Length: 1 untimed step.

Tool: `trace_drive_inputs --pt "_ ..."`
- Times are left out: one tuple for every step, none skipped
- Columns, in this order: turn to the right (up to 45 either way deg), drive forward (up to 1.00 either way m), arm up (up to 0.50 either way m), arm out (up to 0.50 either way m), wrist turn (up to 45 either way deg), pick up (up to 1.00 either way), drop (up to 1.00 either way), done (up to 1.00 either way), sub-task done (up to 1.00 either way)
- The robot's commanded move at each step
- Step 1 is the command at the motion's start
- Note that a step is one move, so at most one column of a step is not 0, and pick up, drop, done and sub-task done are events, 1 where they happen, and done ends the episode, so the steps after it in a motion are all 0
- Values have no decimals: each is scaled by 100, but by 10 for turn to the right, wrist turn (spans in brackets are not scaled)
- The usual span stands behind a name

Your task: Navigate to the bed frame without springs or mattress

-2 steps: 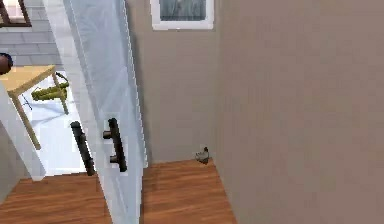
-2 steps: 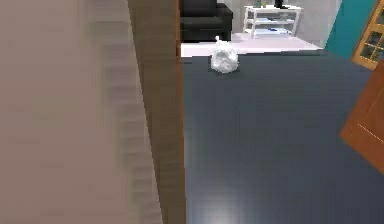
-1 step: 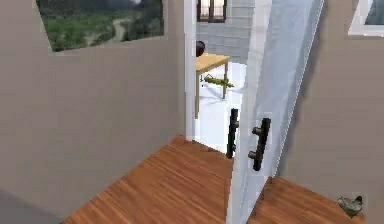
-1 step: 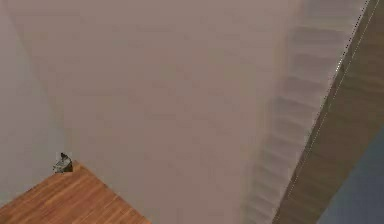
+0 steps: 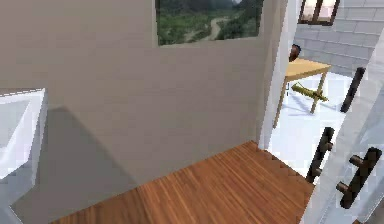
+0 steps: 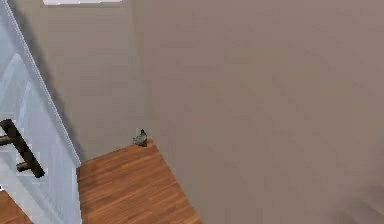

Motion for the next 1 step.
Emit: trace_drive_inputs --pt "0 40 0 0 0 0 0 0 0"
